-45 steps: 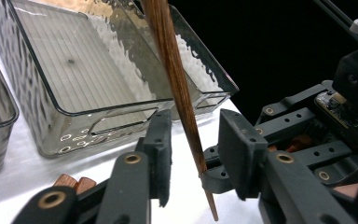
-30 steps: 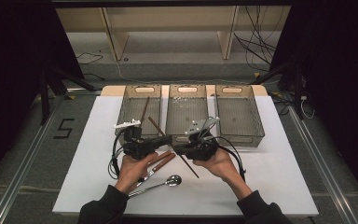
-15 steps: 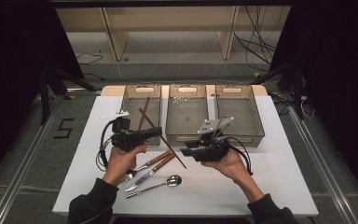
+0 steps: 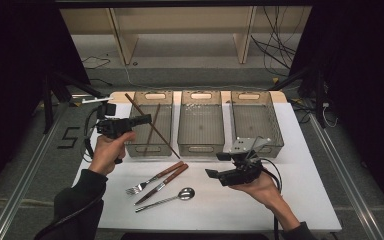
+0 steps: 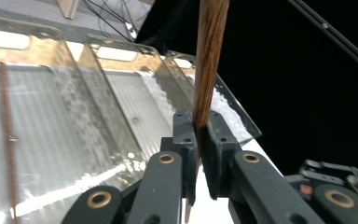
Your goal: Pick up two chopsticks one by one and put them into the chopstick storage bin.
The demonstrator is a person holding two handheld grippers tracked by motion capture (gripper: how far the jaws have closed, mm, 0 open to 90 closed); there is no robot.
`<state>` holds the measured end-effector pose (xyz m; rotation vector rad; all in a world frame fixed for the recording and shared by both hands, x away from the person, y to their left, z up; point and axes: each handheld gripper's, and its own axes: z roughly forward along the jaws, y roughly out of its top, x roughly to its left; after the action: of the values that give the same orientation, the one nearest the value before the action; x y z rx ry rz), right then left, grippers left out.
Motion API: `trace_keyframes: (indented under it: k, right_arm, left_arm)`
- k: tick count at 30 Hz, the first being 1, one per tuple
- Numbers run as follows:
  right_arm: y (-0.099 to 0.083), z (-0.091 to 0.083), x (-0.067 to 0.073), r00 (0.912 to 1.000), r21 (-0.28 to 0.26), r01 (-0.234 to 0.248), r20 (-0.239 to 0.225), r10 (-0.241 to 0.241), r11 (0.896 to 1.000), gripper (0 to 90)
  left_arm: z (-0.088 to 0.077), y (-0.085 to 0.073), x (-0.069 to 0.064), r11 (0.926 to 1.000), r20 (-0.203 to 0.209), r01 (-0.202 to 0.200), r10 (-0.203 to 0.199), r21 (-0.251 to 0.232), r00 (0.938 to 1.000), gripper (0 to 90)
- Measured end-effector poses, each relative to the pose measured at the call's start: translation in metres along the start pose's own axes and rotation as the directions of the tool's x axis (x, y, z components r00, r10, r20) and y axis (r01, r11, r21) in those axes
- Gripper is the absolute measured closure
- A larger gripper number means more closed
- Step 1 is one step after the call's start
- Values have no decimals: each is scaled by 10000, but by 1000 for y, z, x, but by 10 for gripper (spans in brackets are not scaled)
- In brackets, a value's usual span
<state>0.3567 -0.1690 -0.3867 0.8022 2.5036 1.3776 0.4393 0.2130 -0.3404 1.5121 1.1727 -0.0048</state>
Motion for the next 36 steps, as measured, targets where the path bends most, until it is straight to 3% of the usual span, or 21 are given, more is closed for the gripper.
trace_keyframes:
  k: [8, 19, 36]
  right_arm:
    - [-16, -7, 2, 9998, -99, -138, 129, 139, 9999, 308]
    - [-28, -8, 3, 9995, -79, -322, -14, 322, 9994, 308]
    - [-33, -9, 6, 9995, -31, -297, -143, 296, 9996, 292]
  left_arm:
    - [-5, 21, 19, 9991, -574, 283, -301, -324, 9979, 841]
    - [1, 46, 39, 9969, -1267, 639, -692, -456, 9895, 842]
    - [29, 46, 53, 9955, -1931, 932, -885, 153, 9772, 841]
